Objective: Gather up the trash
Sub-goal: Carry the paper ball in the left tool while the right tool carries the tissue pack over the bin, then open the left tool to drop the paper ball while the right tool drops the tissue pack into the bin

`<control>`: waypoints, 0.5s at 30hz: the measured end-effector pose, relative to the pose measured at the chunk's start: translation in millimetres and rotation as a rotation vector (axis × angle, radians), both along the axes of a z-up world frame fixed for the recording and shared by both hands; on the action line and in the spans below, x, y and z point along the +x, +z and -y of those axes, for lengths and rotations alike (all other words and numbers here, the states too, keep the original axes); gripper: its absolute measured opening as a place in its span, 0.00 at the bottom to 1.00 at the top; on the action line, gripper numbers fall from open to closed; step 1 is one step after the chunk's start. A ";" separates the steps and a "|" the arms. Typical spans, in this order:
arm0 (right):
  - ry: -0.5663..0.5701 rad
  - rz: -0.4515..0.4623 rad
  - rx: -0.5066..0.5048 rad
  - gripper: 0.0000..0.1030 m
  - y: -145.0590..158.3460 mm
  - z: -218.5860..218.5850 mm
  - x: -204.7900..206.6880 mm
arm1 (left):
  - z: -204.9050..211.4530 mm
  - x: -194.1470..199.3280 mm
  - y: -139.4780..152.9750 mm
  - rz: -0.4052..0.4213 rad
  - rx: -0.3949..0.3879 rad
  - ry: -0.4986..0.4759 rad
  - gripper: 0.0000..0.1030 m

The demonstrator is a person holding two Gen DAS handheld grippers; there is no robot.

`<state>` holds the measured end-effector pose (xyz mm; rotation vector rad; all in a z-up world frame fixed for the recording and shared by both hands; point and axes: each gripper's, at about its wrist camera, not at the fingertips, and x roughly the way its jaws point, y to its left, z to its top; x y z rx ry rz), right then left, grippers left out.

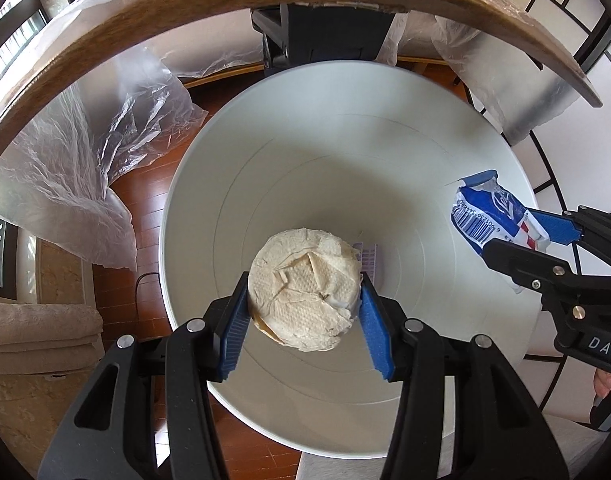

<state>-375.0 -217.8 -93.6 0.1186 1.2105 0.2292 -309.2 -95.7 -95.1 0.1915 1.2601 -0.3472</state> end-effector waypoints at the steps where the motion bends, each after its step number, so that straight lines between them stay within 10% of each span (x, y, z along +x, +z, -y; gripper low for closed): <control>1: 0.000 -0.002 0.000 0.46 -1.1 0.1 -0.2 | -0.3 0.2 -0.7 -0.002 0.001 0.000 0.50; 15: 0.002 -0.005 0.003 0.47 -1.9 0.0 1.0 | -2.2 0.3 -2.9 -0.007 0.016 -0.001 0.52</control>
